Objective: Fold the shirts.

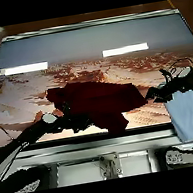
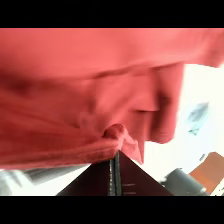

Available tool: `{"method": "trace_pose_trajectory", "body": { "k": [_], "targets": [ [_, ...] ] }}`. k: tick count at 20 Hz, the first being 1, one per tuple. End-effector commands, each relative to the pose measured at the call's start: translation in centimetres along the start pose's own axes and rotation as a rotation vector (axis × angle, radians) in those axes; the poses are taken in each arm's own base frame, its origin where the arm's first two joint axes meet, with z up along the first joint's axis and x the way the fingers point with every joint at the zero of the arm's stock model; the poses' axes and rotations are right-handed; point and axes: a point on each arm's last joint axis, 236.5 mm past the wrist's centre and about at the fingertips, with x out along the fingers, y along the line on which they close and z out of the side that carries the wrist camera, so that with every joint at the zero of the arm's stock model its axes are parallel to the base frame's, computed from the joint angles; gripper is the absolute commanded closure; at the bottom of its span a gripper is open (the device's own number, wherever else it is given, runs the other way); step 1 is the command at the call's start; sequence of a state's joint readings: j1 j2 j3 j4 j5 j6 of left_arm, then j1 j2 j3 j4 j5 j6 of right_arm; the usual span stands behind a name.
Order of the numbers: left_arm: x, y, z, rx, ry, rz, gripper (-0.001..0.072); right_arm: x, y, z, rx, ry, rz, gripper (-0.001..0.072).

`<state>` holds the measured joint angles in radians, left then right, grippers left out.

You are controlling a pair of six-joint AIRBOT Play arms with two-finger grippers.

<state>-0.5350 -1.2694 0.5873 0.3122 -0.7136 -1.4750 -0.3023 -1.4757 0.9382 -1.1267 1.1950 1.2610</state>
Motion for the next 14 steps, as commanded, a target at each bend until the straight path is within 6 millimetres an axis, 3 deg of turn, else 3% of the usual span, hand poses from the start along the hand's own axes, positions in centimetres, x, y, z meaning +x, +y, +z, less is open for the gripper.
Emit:
{"method": "trace_pose_trajectory", "body": {
  "k": [1, 7, 9, 11, 13, 14],
  "targets": [
    [-1.5, -2.9, 0.4, 0.078, -0.038, -0.056, 0.0671, 1.8, -0.4, -0.3, 0.024, 0.045, 0.018, 0.0075],
    [-3.5, -5.4, 0.9, 0.13, -0.109, -0.113, 0.0671, 4.0, 2.2, 2.0, 0.072, -0.016, 0.104, 0.008],
    [-4.3, -6.2, 1.2, 0.145, -0.141, -0.132, 0.0671, 4.8, 3.3, 3.0, 0.044, -0.059, 0.075, 0.0284],
    [-5.3, -7.2, 1.7, 0.164, -0.186, -0.156, 0.0671, 4.9, 4.3, 3.9, 0.014, -0.087, 0.064, 0.0655],
    [-7.3, -8.5, 2.8, 0.176, -0.256, -0.192, 0.0671, 3.4, 5.1, 5.0, -0.017, -0.111, 0.069, 0.065],
    [-8.9, -9.6, 3.7, 0.199, -0.307, -0.222, 0.0671, 1.7, 5.2, 5.9, -0.052, -0.137, 0.05, 0.0651]
  ]
}}
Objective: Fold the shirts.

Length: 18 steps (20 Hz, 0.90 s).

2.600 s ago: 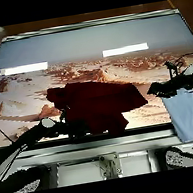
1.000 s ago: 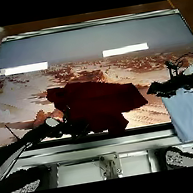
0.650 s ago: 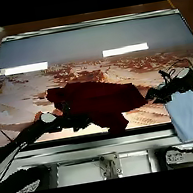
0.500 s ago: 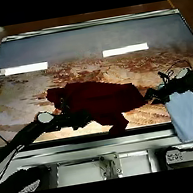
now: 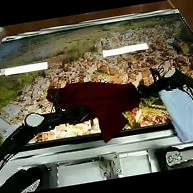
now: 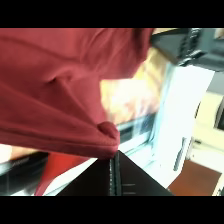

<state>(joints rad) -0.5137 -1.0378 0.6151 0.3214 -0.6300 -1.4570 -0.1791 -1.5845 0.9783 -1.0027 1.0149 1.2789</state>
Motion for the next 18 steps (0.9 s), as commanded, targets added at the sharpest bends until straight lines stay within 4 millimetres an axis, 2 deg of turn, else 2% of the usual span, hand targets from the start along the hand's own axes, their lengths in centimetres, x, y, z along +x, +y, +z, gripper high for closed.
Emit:
{"method": "trace_pose_trajectory", "body": {
  "k": [1, 3, 4, 5, 6, 7, 9, 10, 12, 13, 15, 18],
  "targets": [
    [-3.6, -3.7, 4.1, 0.073, -0.16, -0.08, 0.0672, -3.9, 1.8, 3.0, -0.092, -0.083, -0.025, 0.0651],
    [-8.2, -8.7, 7.7, 0.185, -0.303, -0.169, 0.0672, -9.9, 3.5, 6.1, -0.221, -0.227, -0.091, 0.0651],
    [-11.3, -11.9, 9.5, 0.252, -0.389, -0.22, 0.0672, -14.1, 5.3, 7.7, -0.298, -0.334, -0.111, 0.0651],
    [-14.9, -15.5, 10.9, 0.327, -0.48, -0.272, 0.0671, -18.4, 7.6, 8.9, -0.361, -0.447, -0.119, 0.0651],
    [-18.5, -18.9, 11.8, 0.399, -0.564, -0.319, 0.0671, -23.6, 10.2, 9.7, -0.416, -0.583, -0.124, 0.0651],
    [-22.4, -22.6, 12.2, 0.476, -0.65, -0.369, 0.0672, -28.7, 12.8, 9.8, -0.464, -0.717, -0.128, 0.0651],
    [-29.6, -29.5, 11.1, 0.645, -0.797, -0.454, 0.0672, -39.4, 17.8, 8.2, -0.552, -1.004, -0.133, 0.0651],
    [-32.6, -32.3, 10.0, 0.72, -0.856, -0.491, 0.0672, -44.3, 20.0, 6.3, -0.59, -1.14, -0.136, 0.0651],
    [-37.5, -36.6, 7.4, 0.841, -0.95, -0.542, 0.0672, -51.8, 22.8, 1.8, -0.644, -1.347, -0.158, 0.0651],
    [-39.2, -38.1, 6.0, 0.9, -0.986, -0.548, 0.0672, -54.3, 23.8, -0.5, -0.665, -1.411, -0.167, 0.0652],
    [-41.1, -39.4, 3.6, 0.982, -1.013, -0.55, 0.0672, -57.7, 24.9, -4.9, -0.685, -1.508, -0.178, 0.0652],
    [-42.3, -39.2, 0.5, 0.992, -0.993, -0.546, 0.0673, -59.5, 25.1, -9.3, -0.685, -1.556, -0.19, 0.0651]
  ]
}}
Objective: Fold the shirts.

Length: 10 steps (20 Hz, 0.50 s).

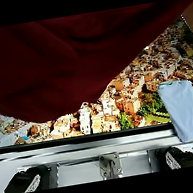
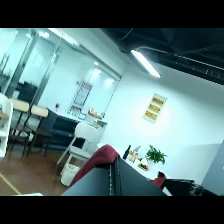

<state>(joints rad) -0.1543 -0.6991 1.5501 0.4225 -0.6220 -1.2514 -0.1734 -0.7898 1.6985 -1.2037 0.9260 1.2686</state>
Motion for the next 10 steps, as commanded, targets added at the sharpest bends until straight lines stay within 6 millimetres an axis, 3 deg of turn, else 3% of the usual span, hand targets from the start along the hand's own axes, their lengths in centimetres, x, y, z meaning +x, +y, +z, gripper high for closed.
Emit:
{"method": "trace_pose_trajectory", "body": {
  "k": [1, 3, 5, 8, 10],
  "targets": [
    [-3.1, -3.6, 0.5, 0.109, 0.044, 0.015, 0.0673, -6.3, 0.7, 3.4, -0.03, -0.087, -0.047, 0.0651],
    [-6.0, -1.7, -1.2, 0.153, 0.145, 0.185, 0.0673, -7.5, 0.4, 1.8, -0.01, -0.019, -0.074, 0.0651],
    [-10.1, 2.2, -1.7, 0.162, 0.197, 0.438, 0.0673, -7.8, 0.3, -1.3, 0.031, 0.112, -0.081, 0.0651],
    [-16.5, 8.0, -3.7, 0.178, 0.342, 0.785, 0.0673, -6.7, -0.1, -6.1, 0.047, 0.314, -0.078, 0.0651],
    [-18.2, 10.4, -6.6, 0.143, 0.466, 0.874, 0.0673, -4.7, -0.3, -9.7, 0.092, 0.462, -0.063, 0.0652]
  ]
}}
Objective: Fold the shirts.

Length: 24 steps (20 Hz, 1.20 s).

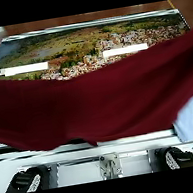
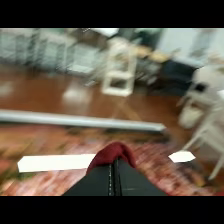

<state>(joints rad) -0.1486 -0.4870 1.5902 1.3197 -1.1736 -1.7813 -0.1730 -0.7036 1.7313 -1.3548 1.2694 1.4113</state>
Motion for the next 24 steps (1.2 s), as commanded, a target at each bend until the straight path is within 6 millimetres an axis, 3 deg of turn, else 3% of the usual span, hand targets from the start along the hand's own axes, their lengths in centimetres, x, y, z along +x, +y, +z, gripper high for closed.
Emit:
{"method": "trace_pose_trajectory", "body": {
  "k": [1, 4, 8, 11, 14, 16, 19, 22, 24],
  "targets": [
    [-0.5, 7.3, -6.1, -0.047, 0.223, 0.299, 0.0672, 3.7, -0.5, -6.9, 0.072, 0.322, 0.013, 0.0652],
    [2.9, 10.1, -10.1, -0.072, 0.315, 0.358, 0.0672, 9.6, -0.2, -12.5, 0.137, 0.555, 0.073, 0.0652],
    [10.6, 14.3, -15.8, -0.076, 0.429, 0.41, 0.0672, 20.6, -0.2, -19.4, 0.248, 0.684, 0.129, 0.0652],
    [18.3, 16.4, -16.6, -0.065, 0.379, 0.39, 0.0672, 29.7, 0.2, -23.9, 0.314, 0.672, 0.142, 0.0651],
    [25.2, 18.7, -18.2, -0.055, 0.327, 0.369, 0.0671, 37.0, 1.1, -26.0, 0.42, 0.559, 0.144, 0.0651],
    [28.5, 20.5, -21.4, -0.059, 0.361, 0.377, 0.0671, 39.7, 1.7, -27.1, 0.492, 0.516, 0.147, 0.0651],
    [31.2, 22.9, -28.3, -0.102, 0.499, 0.41, 0.067, 41.3, 2.9, -30.7, 0.499, 0.573, 0.152, 0.0651],
    [31.5, 23.0, -35.1, -0.269, 0.668, 0.422, 0.067, 41.1, 5.1, -35.3, 0.501, 0.711, 0.186, 0.065],
    [30.6, 22.6, -38.1, -0.329, 0.772, 0.435, 0.0661, 40.8, 6.0, -36.3, 0.512, 0.752, 0.207, 0.0625]
  ]
}}
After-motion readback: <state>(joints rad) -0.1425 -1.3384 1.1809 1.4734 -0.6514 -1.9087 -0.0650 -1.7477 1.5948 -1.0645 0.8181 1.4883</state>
